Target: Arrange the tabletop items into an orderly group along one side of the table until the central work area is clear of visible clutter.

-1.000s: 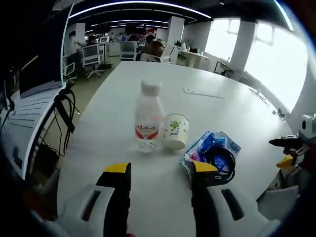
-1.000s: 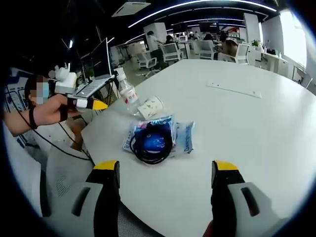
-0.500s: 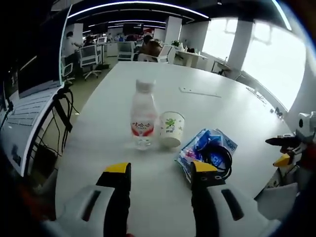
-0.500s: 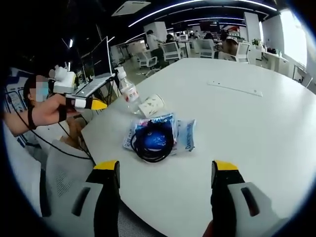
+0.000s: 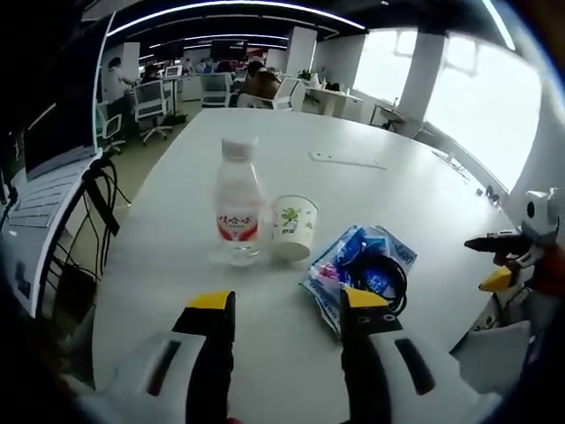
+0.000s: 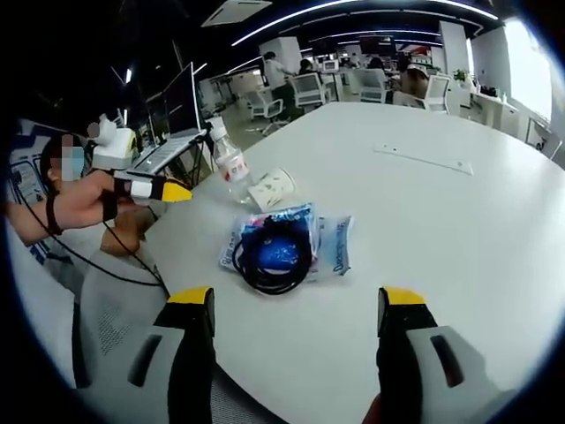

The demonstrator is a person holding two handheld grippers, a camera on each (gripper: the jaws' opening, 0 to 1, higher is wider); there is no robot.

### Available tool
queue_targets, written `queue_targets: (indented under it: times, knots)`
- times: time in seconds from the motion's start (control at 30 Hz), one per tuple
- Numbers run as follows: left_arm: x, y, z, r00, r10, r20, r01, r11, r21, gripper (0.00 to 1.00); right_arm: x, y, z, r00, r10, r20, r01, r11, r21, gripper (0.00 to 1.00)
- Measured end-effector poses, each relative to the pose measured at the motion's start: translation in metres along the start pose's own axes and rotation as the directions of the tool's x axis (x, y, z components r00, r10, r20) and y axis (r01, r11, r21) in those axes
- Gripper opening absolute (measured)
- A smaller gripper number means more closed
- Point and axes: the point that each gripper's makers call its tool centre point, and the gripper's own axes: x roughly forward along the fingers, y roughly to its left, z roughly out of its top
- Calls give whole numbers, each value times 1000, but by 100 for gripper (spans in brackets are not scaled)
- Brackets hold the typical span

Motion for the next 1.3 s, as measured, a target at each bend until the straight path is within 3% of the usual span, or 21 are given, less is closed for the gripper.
queue_targets:
  times: [0.47, 0.7, 1.0, 1.3]
  knots:
    - [10, -25, -10, 998, -56, -33, 57, 997, 43, 45, 3, -2, -15, 1000, 5, -25, -5, 1000, 17, 74]
    - [16, -35, -15, 995, -81, -55, 84, 995, 52, 45, 16, -5, -16, 999, 22, -42, -21, 1000, 19, 72]
    - [14, -38, -17, 993, -96, -63, 100, 993, 61, 47, 56, 1, -22, 994, 68, -90, -64, 997, 46, 65]
    - [10, -37, -15, 994, -97, -57, 100, 993, 57, 47, 90, -1, -6, 997, 43, -66, -37, 995, 92, 52]
